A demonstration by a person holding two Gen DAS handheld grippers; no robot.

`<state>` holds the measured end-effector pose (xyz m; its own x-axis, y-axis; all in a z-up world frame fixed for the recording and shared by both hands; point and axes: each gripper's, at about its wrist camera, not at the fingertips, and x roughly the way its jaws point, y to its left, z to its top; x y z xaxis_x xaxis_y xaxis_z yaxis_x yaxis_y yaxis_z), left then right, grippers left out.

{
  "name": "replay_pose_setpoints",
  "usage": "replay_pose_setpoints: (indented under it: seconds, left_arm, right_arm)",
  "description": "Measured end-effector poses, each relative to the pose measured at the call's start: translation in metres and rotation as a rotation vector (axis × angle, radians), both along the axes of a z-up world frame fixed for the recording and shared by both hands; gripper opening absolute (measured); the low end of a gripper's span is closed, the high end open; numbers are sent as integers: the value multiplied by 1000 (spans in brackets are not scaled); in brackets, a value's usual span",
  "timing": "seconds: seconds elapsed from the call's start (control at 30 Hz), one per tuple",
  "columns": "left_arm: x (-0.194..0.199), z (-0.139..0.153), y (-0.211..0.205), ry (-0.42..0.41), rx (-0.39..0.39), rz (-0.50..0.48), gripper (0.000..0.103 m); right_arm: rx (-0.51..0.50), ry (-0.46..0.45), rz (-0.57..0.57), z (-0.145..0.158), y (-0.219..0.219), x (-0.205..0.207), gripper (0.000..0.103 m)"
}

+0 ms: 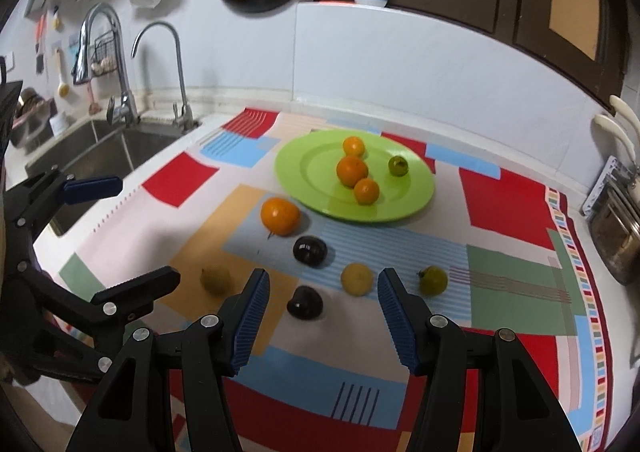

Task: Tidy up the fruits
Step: 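Grasp a small brown fruit with the left gripper while the right gripper grasps a dark plum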

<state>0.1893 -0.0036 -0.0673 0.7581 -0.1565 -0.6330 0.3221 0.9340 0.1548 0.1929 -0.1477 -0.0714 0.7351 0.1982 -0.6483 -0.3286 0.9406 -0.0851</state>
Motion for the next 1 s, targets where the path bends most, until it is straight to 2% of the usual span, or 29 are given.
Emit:
replay_pose_setpoints:
  seconds: [0.23, 0.4, 0.5, 0.63, 0.7, 1.0]
  left_arm:
    - [8, -17, -4, 56, 0, -21, 79]
    - [15, -27, -6, 122, -39, -34, 65]
    - [20, -31, -6, 157, -83, -37, 59]
    - [26, -34, -8, 179, -104, -27, 49]
    - [30, -36, -8, 203, -119, -25, 45]
    - [39, -42, -6, 272, -169, -25, 29]
  right_arm:
    - [2, 55, 23, -18, 1, 10, 57]
    - [8, 88, 32, -30, 2, 17, 56]
    - [19, 118, 38, -37, 2, 23, 49]
    - [43, 145, 33, -43, 1, 29, 49]
    - [53, 159, 29, -46, 1, 33, 43]
    - [100, 209, 21, -55, 1, 43, 38]
